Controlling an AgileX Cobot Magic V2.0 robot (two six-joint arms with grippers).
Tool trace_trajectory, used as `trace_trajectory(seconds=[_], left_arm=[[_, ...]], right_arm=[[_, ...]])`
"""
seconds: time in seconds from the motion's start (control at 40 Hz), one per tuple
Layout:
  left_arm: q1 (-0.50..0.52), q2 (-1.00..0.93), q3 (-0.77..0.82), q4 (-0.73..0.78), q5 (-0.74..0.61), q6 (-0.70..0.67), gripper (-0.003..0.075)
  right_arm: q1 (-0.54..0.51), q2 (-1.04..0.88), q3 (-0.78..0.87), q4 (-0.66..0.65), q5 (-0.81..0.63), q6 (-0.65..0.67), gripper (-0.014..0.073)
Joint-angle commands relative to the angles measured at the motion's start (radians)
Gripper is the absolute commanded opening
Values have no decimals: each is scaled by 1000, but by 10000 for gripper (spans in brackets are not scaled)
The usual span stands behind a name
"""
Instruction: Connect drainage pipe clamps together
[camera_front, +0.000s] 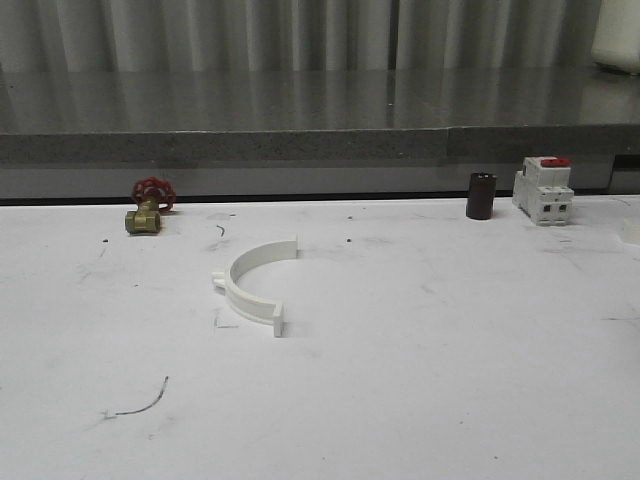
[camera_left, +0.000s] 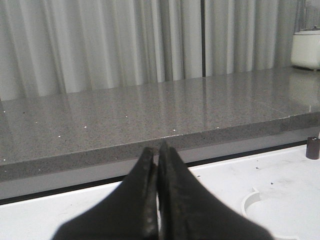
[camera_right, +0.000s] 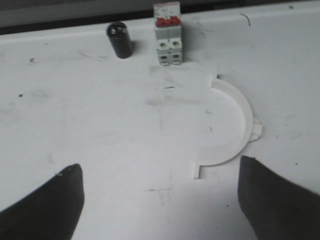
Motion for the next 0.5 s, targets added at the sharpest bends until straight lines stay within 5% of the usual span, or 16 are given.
trace_trajectory(seconds=[0.0, 0.3, 0.47], left_arm=[[-1, 11, -26, 3, -84, 0, -20], [-1, 11, -26, 3, -84, 0, -20], [-1, 11, -26, 3, -84, 0, -20]], right_arm=[[-63, 85, -95, 0, 4, 46, 640], [-148, 385, -250, 0, 57, 78, 628], [-148, 527, -345, 0, 81, 86, 482]])
